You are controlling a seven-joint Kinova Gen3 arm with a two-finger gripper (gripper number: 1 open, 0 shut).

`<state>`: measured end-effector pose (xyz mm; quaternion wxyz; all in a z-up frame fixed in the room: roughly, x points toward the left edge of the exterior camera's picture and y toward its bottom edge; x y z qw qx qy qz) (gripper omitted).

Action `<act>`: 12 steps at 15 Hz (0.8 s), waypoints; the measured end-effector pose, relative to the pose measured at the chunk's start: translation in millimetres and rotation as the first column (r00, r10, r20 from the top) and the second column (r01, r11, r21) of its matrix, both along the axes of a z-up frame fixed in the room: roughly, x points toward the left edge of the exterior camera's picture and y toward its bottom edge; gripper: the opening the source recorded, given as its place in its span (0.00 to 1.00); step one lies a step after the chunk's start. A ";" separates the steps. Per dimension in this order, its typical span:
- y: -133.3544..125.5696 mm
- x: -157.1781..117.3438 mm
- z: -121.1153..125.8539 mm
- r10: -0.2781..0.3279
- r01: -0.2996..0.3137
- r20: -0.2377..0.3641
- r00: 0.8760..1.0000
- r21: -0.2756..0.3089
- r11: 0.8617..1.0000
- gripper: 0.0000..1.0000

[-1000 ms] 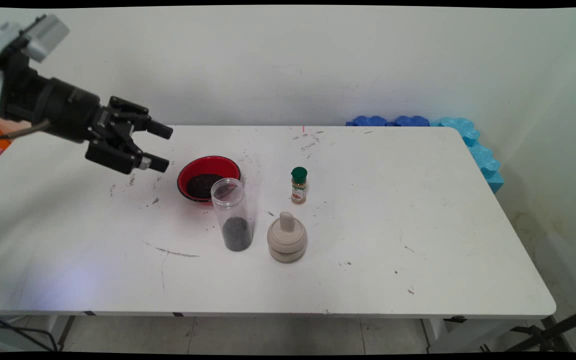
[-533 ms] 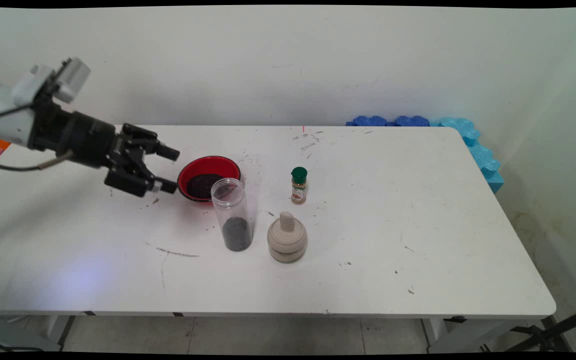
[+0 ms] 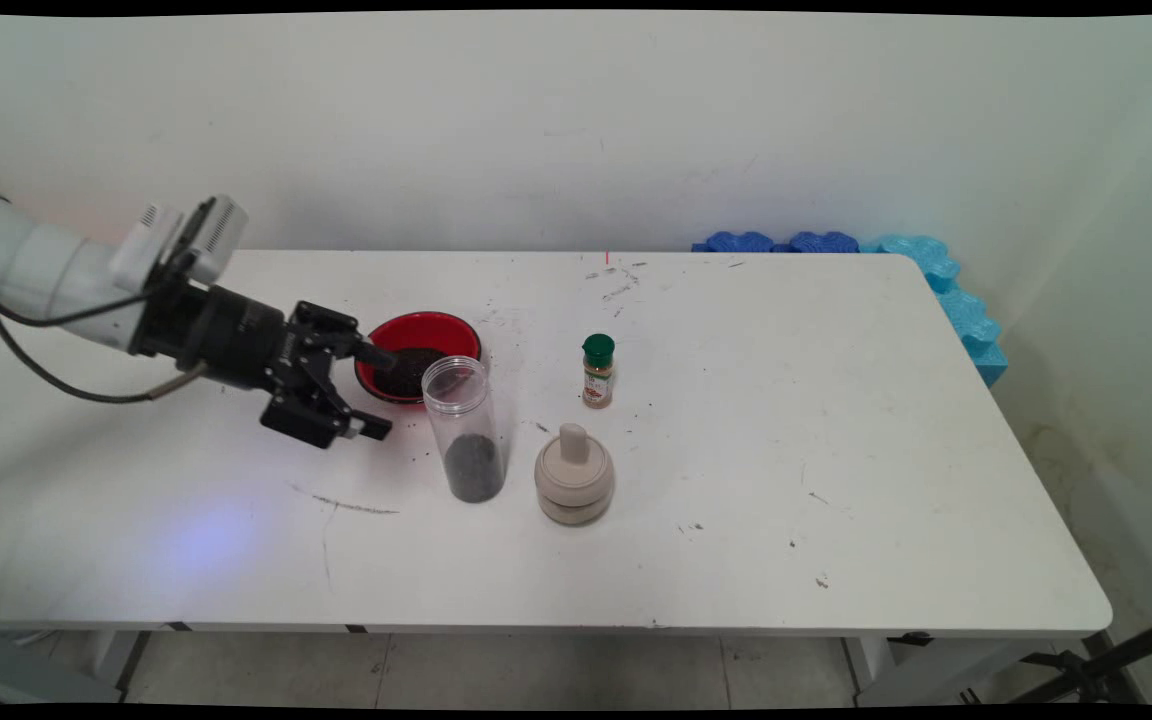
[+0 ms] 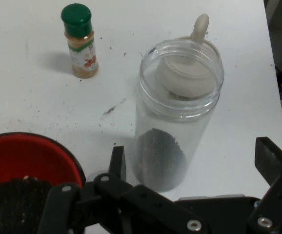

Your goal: Pick up the black seasoning powder from the table

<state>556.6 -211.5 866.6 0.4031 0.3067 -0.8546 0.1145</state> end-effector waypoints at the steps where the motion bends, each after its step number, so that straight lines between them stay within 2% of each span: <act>1: -2.5 -3.4 -4.5 -0.004 0.004 -0.001 1.000 -0.002 1.000 1.00; 6: -17.9 -24.0 -25.1 -0.021 0.021 -0.006 1.000 -0.008 1.000 1.00; 12: -29.2 -34.0 -41.5 -0.024 0.024 -0.003 1.000 -0.009 1.000 1.00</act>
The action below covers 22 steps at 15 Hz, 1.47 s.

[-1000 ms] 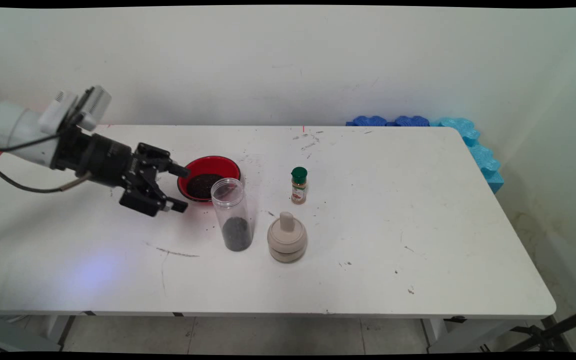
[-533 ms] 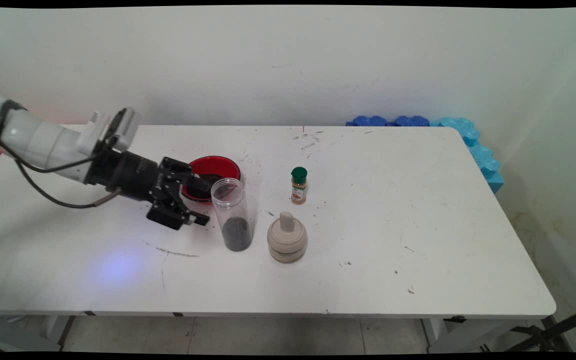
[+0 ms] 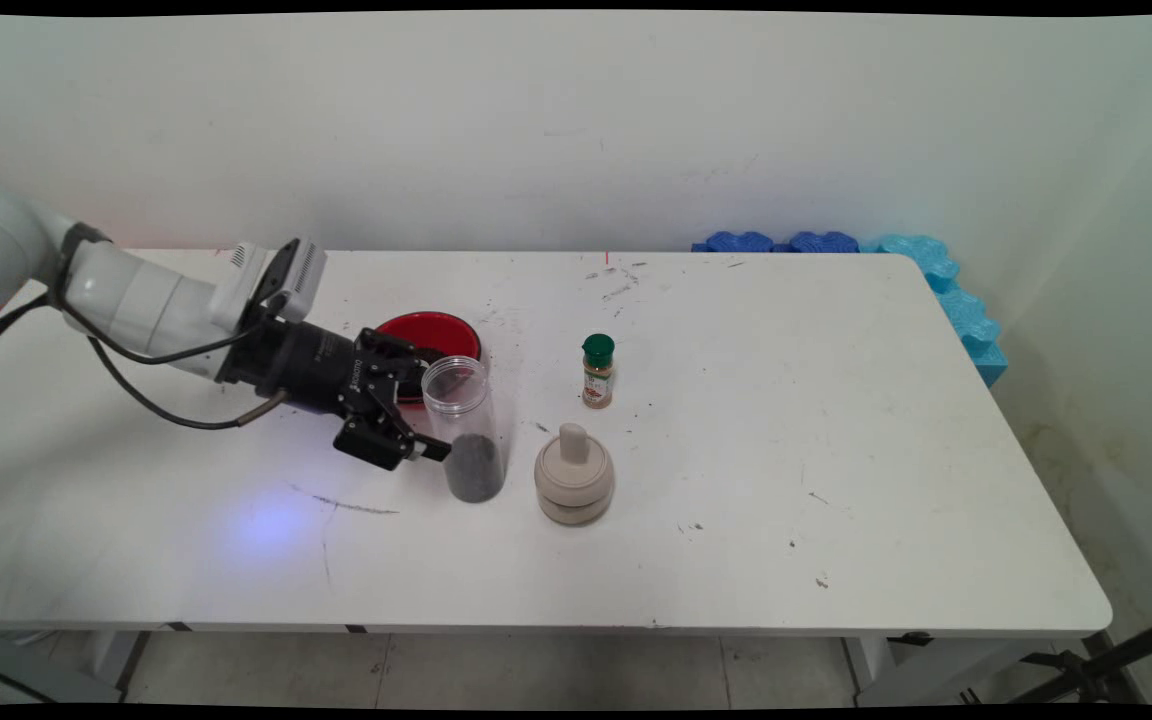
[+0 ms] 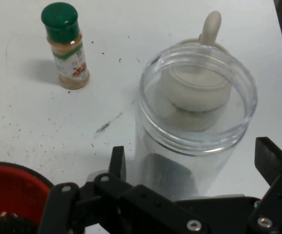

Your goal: Pick up the black seasoning powder from the table, then pour the black seasoning powder in the red bowl

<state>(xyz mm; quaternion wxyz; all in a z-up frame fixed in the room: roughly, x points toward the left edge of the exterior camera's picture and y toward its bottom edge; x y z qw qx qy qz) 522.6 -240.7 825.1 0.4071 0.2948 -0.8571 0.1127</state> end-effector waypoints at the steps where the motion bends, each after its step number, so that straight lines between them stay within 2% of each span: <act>1: -0.8 -0.5 -1.3 0.001 -0.001 0.001 1.000 -0.001 1.000 1.00; 7: -6.8 -5.7 -9.0 0.003 -0.003 0.001 1.000 -0.009 1.000 1.00; 8: -7.5 -6.5 -10.0 0.002 -0.002 0.000 1.000 -0.010 1.000 0.00; 16: -5.1 -5.3 -7.3 -0.007 0.007 -0.012 1.000 -0.014 1.000 0.00; 22: 4.0 11.1 26.3 0.036 -0.036 -0.028 0.999 -0.015 0.999 0.00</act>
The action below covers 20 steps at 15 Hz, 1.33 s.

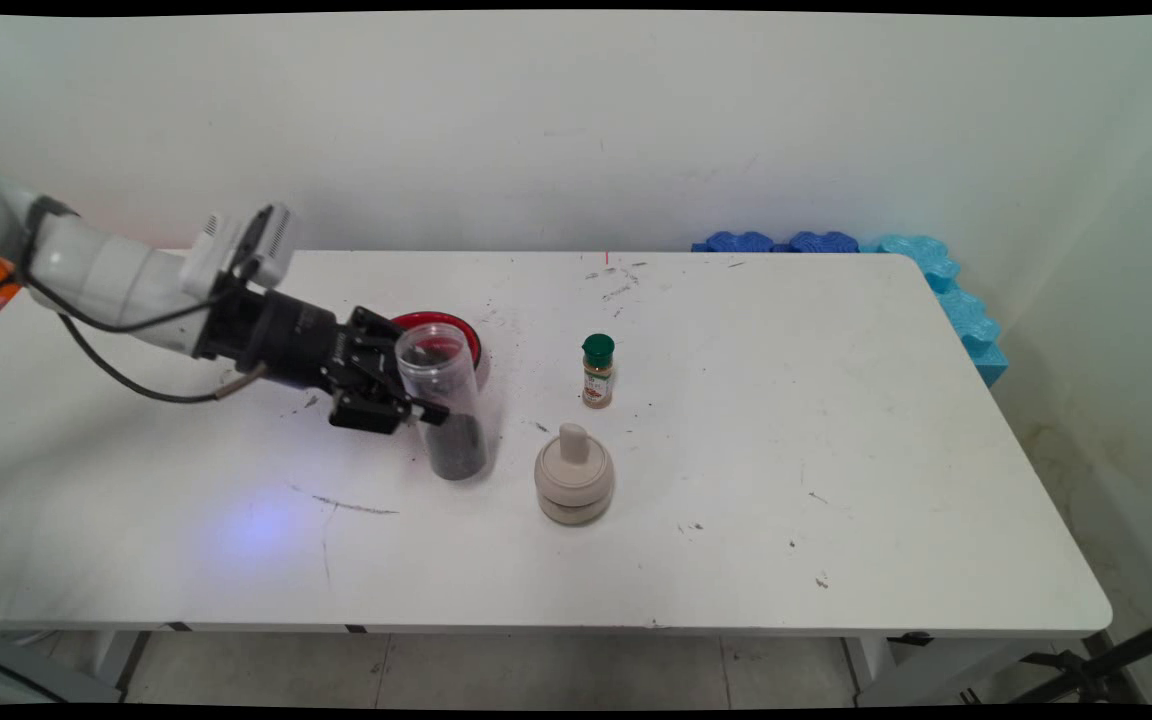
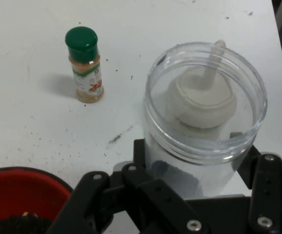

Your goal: Pour the black seasoning powder in the red bowl

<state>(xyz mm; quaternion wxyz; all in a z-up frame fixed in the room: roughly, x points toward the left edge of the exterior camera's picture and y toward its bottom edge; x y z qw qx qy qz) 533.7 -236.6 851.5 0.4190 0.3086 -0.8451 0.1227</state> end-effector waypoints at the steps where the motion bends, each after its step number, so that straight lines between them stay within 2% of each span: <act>1: 2.2 3.4 8.2 0.012 -0.012 -0.007 1.000 0.002 1.000 0.00; 6: 10.3 18.5 44.4 0.055 -0.054 -0.040 0.998 0.028 0.998 0.00; 12: 14.9 27.7 74.3 0.066 -0.062 -0.067 0.996 0.065 0.996 0.00; 20: 14.1 35.0 96.7 0.105 -0.093 -0.093 0.990 0.121 0.988 0.00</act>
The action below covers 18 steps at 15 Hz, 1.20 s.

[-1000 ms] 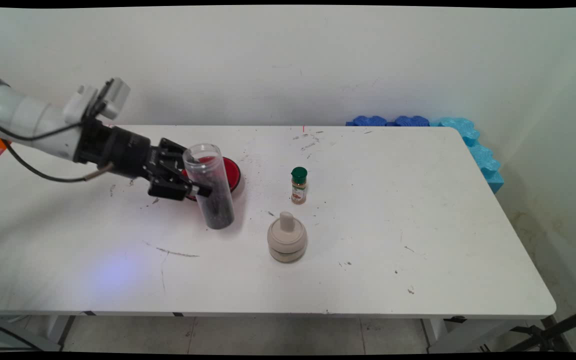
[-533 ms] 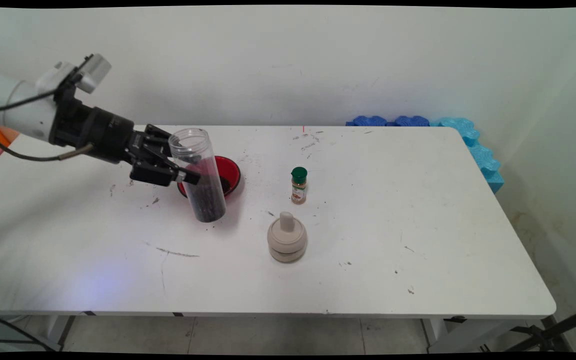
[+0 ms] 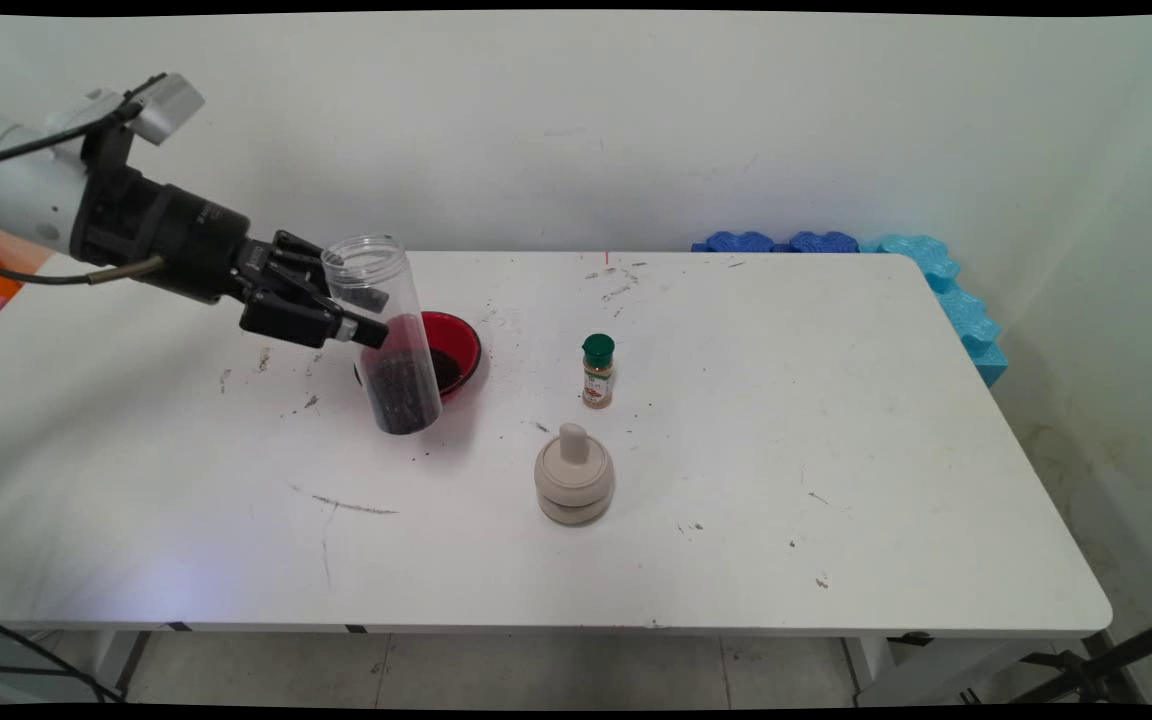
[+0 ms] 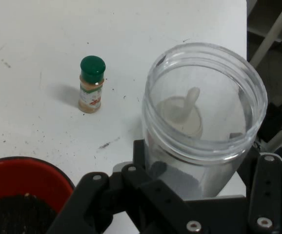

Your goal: Pour the black seasoning powder in the red bowl

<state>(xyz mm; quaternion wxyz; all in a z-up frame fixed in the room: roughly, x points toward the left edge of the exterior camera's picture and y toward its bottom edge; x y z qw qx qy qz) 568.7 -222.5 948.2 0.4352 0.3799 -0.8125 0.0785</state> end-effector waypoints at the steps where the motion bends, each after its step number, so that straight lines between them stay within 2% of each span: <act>1: -0.1 0.3 0.9 0.003 -0.003 -0.003 1.000 0.005 1.000 0.00; 7: -7.2 5.8 5.2 0.053 -0.052 -0.029 0.998 0.051 0.997 0.00; 11: -13.9 13.7 2.4 0.109 -0.104 -0.050 0.993 0.095 0.990 0.00; 16: -22.0 26.0 -5.2 0.213 -0.194 -0.089 0.973 0.186 0.963 0.00; 18: -23.9 28.9 -8.8 0.247 -0.218 -0.106 0.963 0.229 0.949 0.00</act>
